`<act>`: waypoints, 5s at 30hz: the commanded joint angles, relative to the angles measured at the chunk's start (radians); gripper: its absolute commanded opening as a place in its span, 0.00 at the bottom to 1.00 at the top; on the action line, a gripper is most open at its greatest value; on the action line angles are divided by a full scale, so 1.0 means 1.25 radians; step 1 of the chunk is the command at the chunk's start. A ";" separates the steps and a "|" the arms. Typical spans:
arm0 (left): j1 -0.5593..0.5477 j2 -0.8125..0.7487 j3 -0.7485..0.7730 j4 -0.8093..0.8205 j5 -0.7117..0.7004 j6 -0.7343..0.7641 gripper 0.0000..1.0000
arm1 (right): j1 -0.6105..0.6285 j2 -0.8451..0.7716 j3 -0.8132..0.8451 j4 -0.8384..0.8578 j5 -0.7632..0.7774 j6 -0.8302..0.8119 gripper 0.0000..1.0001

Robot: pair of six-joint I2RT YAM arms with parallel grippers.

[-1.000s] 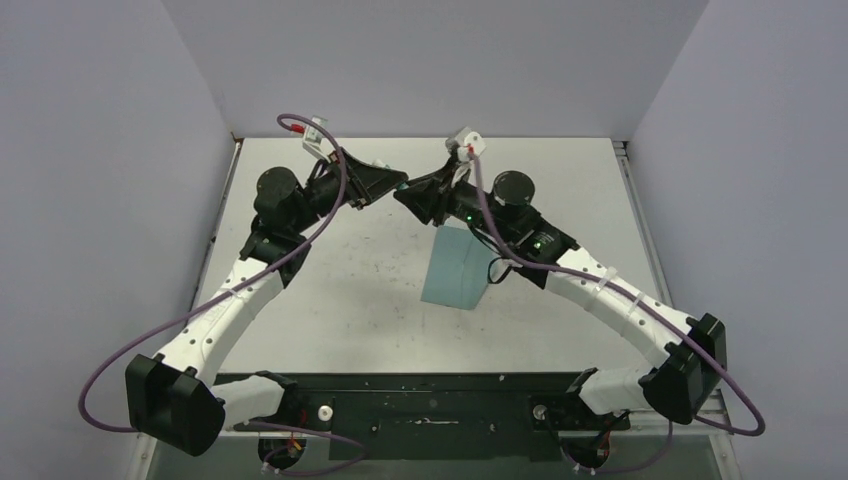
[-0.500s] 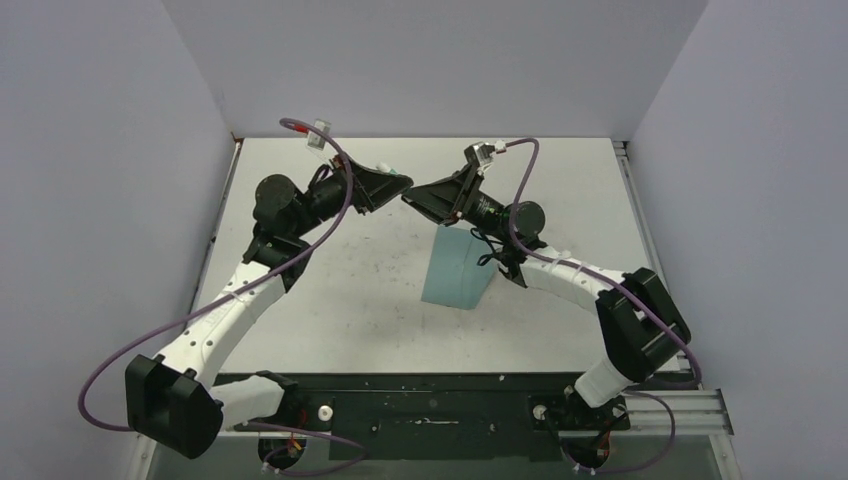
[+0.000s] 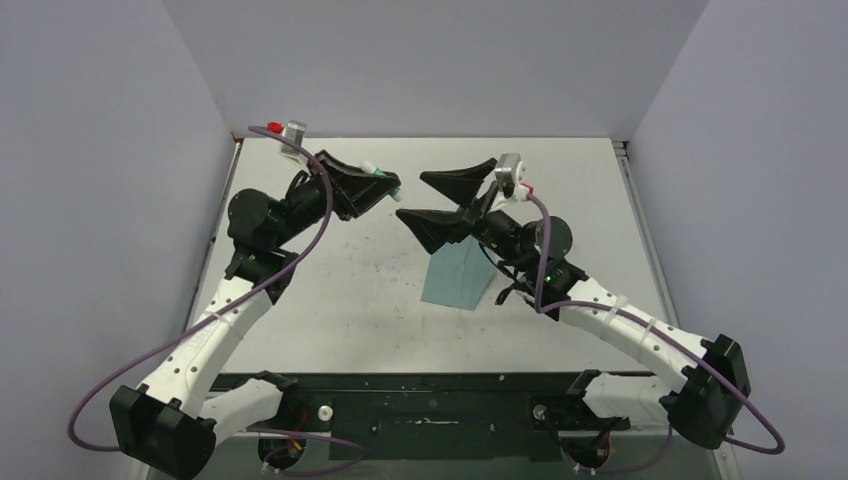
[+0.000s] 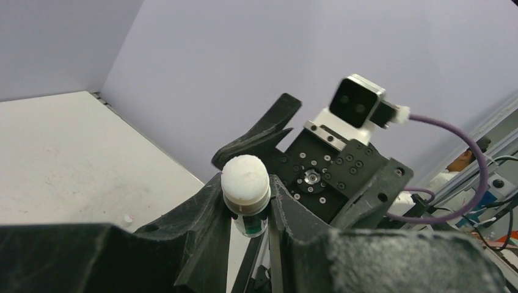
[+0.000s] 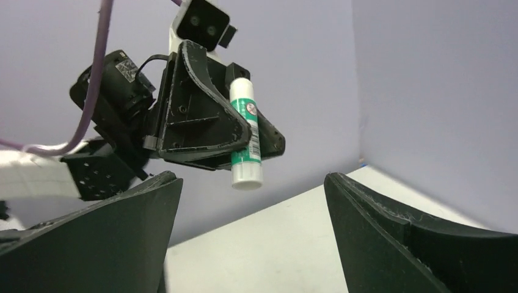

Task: Place the letter into the envelope and seal it

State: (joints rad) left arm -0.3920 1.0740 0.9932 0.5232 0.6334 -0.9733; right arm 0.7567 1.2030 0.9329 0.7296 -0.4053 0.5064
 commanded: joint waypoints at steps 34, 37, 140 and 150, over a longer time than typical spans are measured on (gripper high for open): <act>-0.009 -0.028 0.010 -0.126 -0.015 -0.298 0.00 | 0.218 0.051 -0.053 0.206 0.300 -0.694 0.22; -0.011 -0.028 0.013 -0.114 -0.005 -0.300 0.00 | 0.218 0.053 -0.056 0.211 0.309 -0.691 0.11; -0.042 0.091 -0.095 0.147 0.061 -0.624 0.00 | -0.052 0.066 -0.092 0.345 -0.189 -0.203 0.34; -0.042 0.077 -0.089 0.097 0.058 -0.589 0.00 | -0.053 0.076 -0.071 0.352 -0.227 -0.192 0.36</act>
State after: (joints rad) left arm -0.4400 1.2041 0.8604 0.6418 0.7116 -1.7420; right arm 0.6880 1.3151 0.8017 1.1019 -0.6350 0.2687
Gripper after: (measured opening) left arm 0.208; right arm 0.371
